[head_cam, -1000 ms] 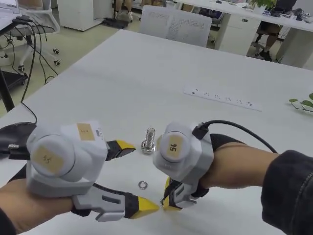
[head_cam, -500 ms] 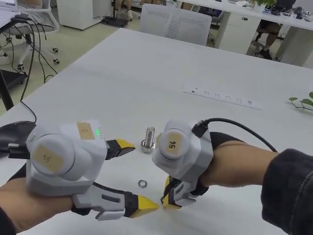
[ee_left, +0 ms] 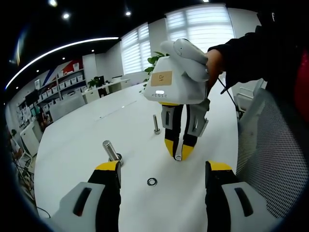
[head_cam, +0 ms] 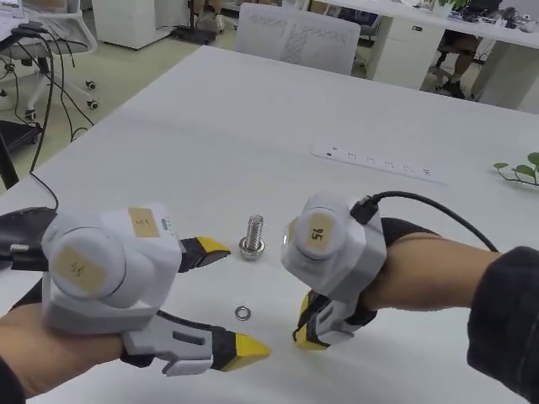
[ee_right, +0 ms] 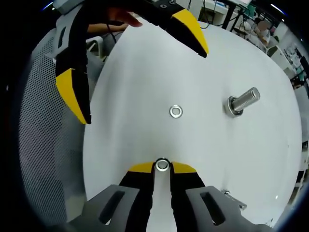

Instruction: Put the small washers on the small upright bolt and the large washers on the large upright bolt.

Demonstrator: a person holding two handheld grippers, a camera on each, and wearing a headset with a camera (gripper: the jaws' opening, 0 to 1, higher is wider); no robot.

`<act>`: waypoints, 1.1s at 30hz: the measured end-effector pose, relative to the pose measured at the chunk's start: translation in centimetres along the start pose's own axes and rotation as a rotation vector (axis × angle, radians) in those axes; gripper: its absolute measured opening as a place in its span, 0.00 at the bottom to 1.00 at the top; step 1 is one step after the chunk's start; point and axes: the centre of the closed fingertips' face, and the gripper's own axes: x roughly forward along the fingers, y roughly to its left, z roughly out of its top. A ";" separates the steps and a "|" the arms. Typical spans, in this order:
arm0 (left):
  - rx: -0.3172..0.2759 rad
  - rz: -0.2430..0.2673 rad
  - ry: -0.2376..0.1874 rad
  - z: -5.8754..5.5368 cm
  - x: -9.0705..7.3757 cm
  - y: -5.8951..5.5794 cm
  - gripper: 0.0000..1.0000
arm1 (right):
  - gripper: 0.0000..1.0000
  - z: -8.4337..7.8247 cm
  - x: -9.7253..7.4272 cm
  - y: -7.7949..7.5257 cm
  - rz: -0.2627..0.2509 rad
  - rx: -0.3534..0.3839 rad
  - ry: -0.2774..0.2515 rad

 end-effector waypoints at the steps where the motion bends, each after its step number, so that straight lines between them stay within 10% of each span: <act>1: 0.000 0.000 0.000 0.0 0.0 0.0 0.70 | 0.13 -0.2 -0.1 -0.1 -0.002 0.004 0.002; 33: 0.001 -0.014 0.003 0.1 1.0 0.1 0.70 | 0.13 -4.6 -8.2 -5.3 -0.132 0.123 -0.024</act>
